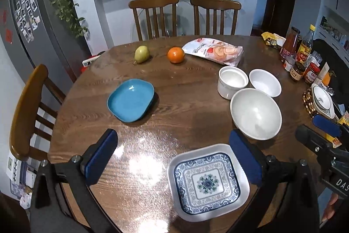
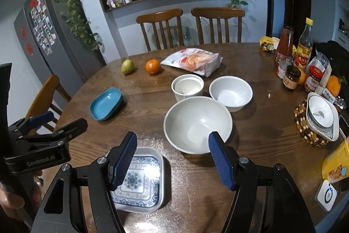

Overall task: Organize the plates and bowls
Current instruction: 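Withdraw the right gripper and move it toward the teal dish, then grasp the teal dish rim with the right gripper and lift it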

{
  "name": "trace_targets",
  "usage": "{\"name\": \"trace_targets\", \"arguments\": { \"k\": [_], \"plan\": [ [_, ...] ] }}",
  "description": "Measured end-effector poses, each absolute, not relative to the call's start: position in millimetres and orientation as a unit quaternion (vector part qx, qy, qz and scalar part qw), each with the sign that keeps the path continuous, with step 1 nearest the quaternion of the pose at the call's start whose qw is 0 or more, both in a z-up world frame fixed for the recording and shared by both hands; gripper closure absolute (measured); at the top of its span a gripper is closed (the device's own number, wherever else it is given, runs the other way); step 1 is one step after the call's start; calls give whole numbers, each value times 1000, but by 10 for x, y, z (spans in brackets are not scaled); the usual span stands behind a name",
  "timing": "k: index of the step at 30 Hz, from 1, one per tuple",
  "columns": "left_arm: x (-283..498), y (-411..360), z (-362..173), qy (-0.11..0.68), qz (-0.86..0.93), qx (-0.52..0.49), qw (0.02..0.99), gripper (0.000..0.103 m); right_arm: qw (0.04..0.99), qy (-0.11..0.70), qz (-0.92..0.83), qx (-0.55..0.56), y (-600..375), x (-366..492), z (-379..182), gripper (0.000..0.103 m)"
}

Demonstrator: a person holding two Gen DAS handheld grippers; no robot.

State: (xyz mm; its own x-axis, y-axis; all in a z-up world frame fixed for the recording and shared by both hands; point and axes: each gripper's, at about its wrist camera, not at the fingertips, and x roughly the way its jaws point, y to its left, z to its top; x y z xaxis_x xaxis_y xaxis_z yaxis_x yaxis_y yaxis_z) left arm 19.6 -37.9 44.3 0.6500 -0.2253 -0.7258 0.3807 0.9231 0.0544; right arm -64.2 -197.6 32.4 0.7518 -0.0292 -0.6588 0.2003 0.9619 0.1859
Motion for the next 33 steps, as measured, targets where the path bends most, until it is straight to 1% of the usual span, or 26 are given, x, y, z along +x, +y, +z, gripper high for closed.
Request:
{"name": "trace_targets", "arguments": {
  "k": [11,19,23,29,33],
  "plan": [
    [482,-296,524,365,-166,108,910,1,932,338,-55,115,-1800,-372,455,34],
    [877,-173,567,355,-151,116,915,1,937,328,-47,108,-1622,-44,551,34],
    [1106,-68,522,363,-144,109,914,1,936,331,-38,111,-1555,153,545,34],
    [1586,196,300,390,-106,91,910,1,928,354,-24,115,-1431,490,426,34],
    [1898,400,-10,414,-78,76,904,1,918,379,-10,117,-1324,713,247,34]
  ]
}}
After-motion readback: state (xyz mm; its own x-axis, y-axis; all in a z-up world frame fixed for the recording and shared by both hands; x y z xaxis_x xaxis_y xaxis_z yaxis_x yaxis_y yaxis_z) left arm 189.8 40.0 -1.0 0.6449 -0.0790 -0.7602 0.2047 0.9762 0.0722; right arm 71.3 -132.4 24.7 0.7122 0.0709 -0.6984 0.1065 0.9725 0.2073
